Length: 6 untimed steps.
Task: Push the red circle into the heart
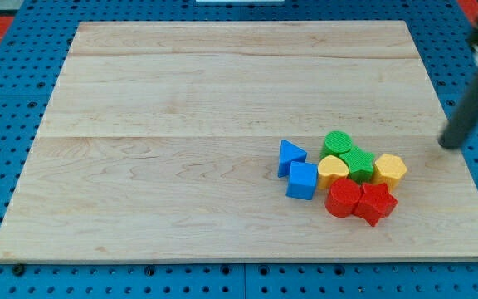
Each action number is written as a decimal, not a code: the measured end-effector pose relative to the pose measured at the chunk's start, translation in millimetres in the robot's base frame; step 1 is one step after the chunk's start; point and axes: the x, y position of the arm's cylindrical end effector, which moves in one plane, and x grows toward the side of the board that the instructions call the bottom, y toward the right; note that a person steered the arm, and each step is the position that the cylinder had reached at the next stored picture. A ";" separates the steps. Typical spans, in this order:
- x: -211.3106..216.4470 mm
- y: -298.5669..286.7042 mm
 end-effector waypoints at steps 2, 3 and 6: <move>106.0 -75.8; 96.7 -139.3; 23.1 -143.7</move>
